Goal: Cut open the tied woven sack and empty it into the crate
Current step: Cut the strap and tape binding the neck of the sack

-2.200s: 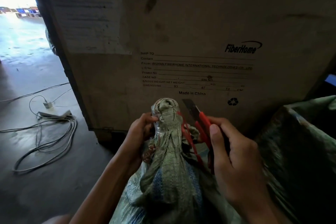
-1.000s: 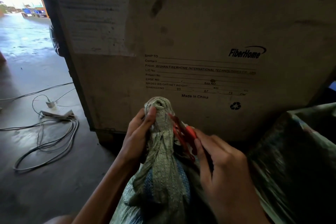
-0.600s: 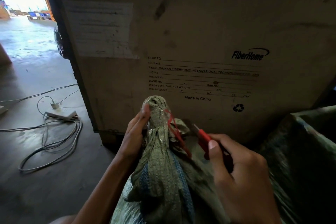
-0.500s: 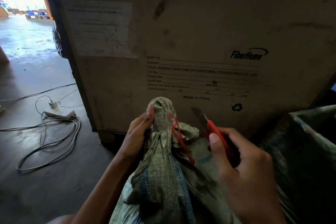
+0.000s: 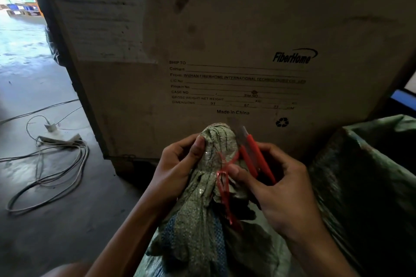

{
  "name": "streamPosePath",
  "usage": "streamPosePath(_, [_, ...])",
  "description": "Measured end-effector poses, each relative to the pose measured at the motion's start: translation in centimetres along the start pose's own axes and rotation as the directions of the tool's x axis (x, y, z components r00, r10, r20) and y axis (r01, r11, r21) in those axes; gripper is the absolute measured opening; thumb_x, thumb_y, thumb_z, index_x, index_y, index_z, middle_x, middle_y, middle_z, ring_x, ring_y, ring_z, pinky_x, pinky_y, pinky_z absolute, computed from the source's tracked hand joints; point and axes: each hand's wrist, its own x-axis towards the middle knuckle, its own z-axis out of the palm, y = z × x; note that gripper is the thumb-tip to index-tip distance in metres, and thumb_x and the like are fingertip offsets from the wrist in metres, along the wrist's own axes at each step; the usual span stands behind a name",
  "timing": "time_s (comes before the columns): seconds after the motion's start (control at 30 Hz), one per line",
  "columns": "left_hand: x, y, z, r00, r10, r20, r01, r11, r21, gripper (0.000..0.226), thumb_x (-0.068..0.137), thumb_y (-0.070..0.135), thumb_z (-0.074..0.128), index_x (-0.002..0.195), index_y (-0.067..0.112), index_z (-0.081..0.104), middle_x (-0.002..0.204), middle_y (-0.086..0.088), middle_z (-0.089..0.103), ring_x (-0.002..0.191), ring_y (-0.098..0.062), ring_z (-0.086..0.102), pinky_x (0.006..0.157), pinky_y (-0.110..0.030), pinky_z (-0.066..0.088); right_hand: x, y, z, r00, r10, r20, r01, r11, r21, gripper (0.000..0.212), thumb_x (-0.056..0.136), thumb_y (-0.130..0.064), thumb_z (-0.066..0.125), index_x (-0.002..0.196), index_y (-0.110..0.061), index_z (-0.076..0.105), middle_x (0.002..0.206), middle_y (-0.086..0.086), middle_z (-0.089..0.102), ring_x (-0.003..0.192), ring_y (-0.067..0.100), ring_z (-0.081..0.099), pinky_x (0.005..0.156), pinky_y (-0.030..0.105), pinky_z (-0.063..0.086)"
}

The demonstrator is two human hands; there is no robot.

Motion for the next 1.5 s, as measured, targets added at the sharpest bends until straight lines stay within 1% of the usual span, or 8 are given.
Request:
streamPosePath(0.3, [0.2,-0.6,0.4,1.0,-0.013,0.021,0.014,0.999,-0.035,0.034,0.093,0.028,0.049,0.097,0.004,0.074,0.08,-0.004,0.078,0.07,-0.01,0.073,0.06,-0.02,0.057,0.2,-0.2,-0.6,0.999,-0.046,0.028,0.045,0.998,0.037,0.033,0.07,-0.022,0.083,0.099,-0.033,0.071,0.088,-0.007,0.077,0.082,0.007,0.074,0.079,0.031,0.059])
streamPosePath(0.43, [0.4,-0.7,0.4,0.998,-0.063,0.024,0.066,0.987,-0.144,0.04,0.087,0.041,0.06,0.098,0.006,0.074,0.086,-0.009,0.076,0.073,-0.014,0.073,0.064,-0.023,0.06,0.5,-0.2,-0.8,0.997,-0.068,0.027,0.067,0.997,0.05,0.031,0.072,-0.019,0.082,0.099,-0.03,0.071,0.088,-0.006,0.076,0.082,0.006,0.074,0.078,0.027,0.059])
streamPosePath(0.5, [0.3,-0.8,0.6,0.993,-0.112,0.036,0.117,0.976,-0.182,0.044,0.089,0.044,0.062,0.109,0.006,0.067,0.089,-0.006,0.074,0.076,-0.014,0.072,0.066,-0.024,0.06,0.5,0.2,-0.7,0.995,-0.09,-0.043,0.09,0.996,0.004,0.032,0.072,-0.023,0.082,0.1,-0.031,0.069,0.088,-0.009,0.076,0.083,0.004,0.073,0.077,0.027,0.059])
streamPosePath(0.63, [0.1,-0.9,1.5,0.987,-0.162,-0.004,0.162,0.984,-0.069,0.036,0.1,0.032,0.046,0.12,0.003,0.054,0.074,0.009,0.075,0.066,-0.003,0.071,0.058,-0.017,0.056,0.5,1.0,-0.6,0.978,-0.136,-0.158,0.106,0.978,-0.182,0.049,0.067,-0.04,0.085,0.11,-0.036,0.064,0.096,-0.014,0.07,0.09,0.001,0.069,0.077,0.027,0.06])
streamPosePath(0.8, [0.5,-1.0,1.5,0.974,-0.155,-0.164,0.146,0.987,-0.065,0.036,0.104,0.031,0.045,0.123,0.001,0.053,0.07,0.009,0.076,0.064,-0.002,0.071,0.058,-0.018,0.057,-0.2,0.6,0.2,0.967,-0.249,-0.056,0.206,0.893,-0.4,0.068,0.056,-0.057,0.085,0.114,-0.04,0.056,0.105,-0.024,0.053,0.097,-0.006,0.058,0.081,0.016,0.053])
streamPosePath(1.1, [0.3,-0.8,1.4,0.951,-0.1,-0.292,0.076,0.993,-0.092,0.038,0.1,0.037,0.05,0.125,0.009,0.052,0.074,0.013,0.077,0.069,-0.001,0.073,0.06,-0.018,0.058,-0.8,1.1,1.4,0.956,-0.294,-0.005,0.259,0.85,-0.459,0.071,0.057,-0.05,0.087,0.117,-0.049,0.048,0.106,-0.027,0.045,0.099,-0.009,0.054,0.076,0.001,0.045])
streamPosePath(1.27, [0.3,-0.6,1.5,0.947,-0.074,-0.311,0.039,0.992,-0.117,0.035,0.102,0.033,0.049,0.127,0.008,0.05,0.082,0.005,0.08,0.075,-0.007,0.075,0.066,-0.022,0.062,-0.7,1.0,1.1,0.947,-0.322,0.026,0.295,0.829,-0.476,0.077,0.06,-0.047,0.086,0.127,-0.046,0.048,0.11,-0.027,0.047,0.104,-0.011,0.052,0.085,-0.001,0.04])
streamPosePath(1.5, [0.2,-0.6,1.7,0.936,-0.079,-0.342,0.026,0.987,-0.157,0.039,0.098,0.035,0.054,0.126,0.008,0.051,0.092,-0.007,0.079,0.079,-0.013,0.075,0.067,-0.024,0.062,-1.0,1.2,1.1,0.936,-0.349,0.048,0.321,0.787,-0.528,0.078,0.065,-0.042,0.086,0.135,-0.042,0.052,0.109,-0.014,0.05,0.1,0.004,0.059,0.089,0.021,0.055])
